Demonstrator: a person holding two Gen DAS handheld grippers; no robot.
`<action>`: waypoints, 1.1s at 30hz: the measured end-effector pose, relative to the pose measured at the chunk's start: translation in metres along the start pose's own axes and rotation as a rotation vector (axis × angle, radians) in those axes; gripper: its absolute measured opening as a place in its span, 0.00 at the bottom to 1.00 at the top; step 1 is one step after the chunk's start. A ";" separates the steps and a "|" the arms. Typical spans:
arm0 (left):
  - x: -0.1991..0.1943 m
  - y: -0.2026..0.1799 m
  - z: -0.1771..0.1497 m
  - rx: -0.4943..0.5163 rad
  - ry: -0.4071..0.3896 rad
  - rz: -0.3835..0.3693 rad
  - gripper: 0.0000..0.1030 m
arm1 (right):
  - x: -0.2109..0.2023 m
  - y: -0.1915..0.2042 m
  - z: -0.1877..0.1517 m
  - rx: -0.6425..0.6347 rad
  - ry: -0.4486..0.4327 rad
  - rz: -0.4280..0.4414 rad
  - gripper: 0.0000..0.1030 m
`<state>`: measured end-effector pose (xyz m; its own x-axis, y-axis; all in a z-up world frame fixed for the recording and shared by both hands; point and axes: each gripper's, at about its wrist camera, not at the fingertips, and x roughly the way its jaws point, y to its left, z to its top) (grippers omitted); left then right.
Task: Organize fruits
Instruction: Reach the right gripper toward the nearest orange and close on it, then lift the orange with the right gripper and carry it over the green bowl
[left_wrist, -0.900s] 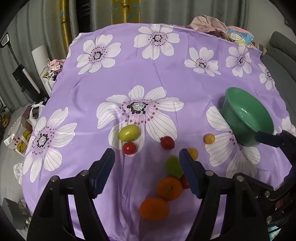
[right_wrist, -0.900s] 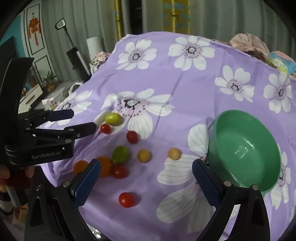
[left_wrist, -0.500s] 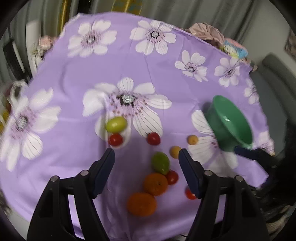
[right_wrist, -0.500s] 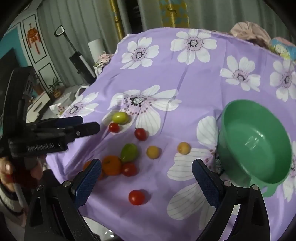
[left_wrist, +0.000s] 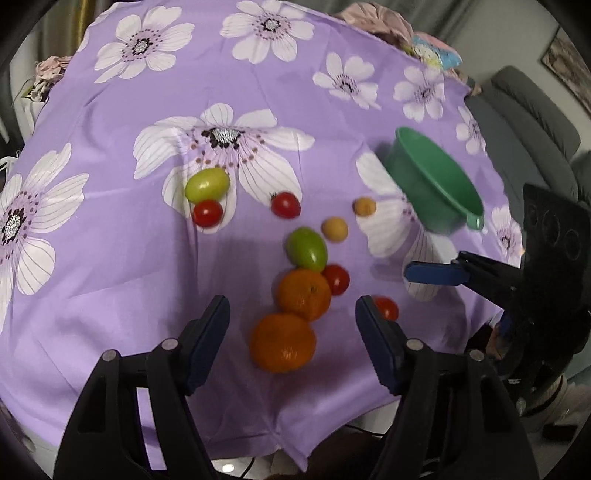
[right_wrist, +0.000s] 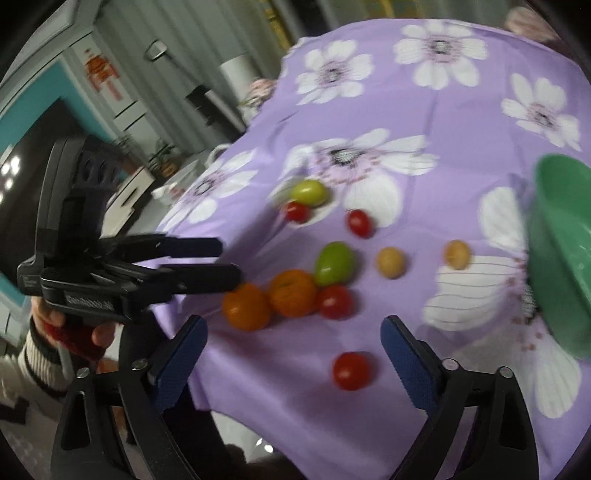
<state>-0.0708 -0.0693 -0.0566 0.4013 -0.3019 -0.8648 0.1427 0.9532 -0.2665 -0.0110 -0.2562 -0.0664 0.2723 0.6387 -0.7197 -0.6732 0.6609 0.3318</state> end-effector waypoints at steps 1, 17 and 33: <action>0.001 0.003 -0.001 -0.006 0.008 -0.005 0.63 | 0.006 0.006 -0.001 -0.013 0.009 0.010 0.91; 0.025 0.005 -0.014 -0.068 0.009 -0.010 0.41 | 0.055 0.016 -0.003 0.047 0.117 0.121 0.72; 0.028 0.010 -0.011 -0.097 -0.028 -0.036 0.42 | 0.076 0.012 0.006 0.065 0.114 0.072 0.46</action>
<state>-0.0681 -0.0683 -0.0881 0.4227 -0.3346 -0.8422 0.0699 0.9386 -0.3378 0.0056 -0.1971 -0.1134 0.1427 0.6393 -0.7556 -0.6411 0.6413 0.4216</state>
